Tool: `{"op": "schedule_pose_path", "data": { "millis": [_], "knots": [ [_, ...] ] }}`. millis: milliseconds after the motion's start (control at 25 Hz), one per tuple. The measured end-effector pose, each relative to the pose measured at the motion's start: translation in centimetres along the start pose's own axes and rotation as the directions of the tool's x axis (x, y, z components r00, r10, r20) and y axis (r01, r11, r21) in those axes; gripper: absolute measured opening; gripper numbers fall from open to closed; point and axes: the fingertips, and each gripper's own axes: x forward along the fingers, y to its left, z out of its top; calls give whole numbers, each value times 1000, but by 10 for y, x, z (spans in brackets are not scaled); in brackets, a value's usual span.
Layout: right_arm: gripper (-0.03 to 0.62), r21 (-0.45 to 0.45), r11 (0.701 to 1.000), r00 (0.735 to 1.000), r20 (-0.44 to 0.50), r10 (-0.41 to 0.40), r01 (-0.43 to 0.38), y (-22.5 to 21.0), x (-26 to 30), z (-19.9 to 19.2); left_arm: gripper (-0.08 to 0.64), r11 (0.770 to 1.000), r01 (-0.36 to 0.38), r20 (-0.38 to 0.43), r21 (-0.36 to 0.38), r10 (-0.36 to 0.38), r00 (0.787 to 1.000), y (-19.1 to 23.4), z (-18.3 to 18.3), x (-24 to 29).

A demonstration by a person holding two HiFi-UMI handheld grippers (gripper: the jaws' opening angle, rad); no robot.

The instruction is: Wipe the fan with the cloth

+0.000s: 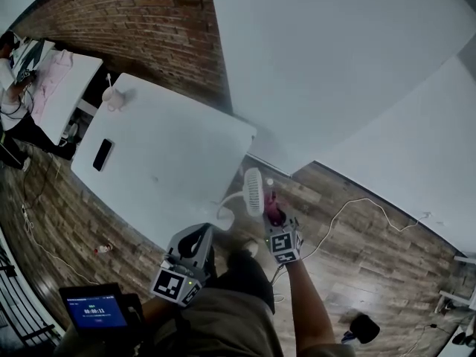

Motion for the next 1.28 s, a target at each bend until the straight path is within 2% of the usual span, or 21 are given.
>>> {"op": "schedule_pose_path", "data": {
  "millis": [240, 480, 840, 1040, 1280],
  "knots": [
    [91, -5, 1000, 1000, -10, -25, 25, 5, -5, 1, 20, 1000, 18, -7, 7, -18, 1000, -2, -6, -3],
    [89, -26, 999, 999, 19, -37, 38, 9, -17, 16, 21, 1000, 20, -7, -20, -20, 1000, -5, -9, -8],
    [91, -84, 995, 997, 51, -53, 57, 12, -33, 38, 20, 998, 35, -10, -49, -36, 999, -9, -12, -9],
    [90, -120, 991, 996, 62, -60, 67, 11, -41, 46, 20, 999, 45, 8, -29, -45, 999, -13, -8, -7],
    [89, -172, 983, 995, 81, -55, 68, 10, -47, 64, 21, 998, 38, 6, -44, -38, 999, -13, -9, -8]
  ]
}}
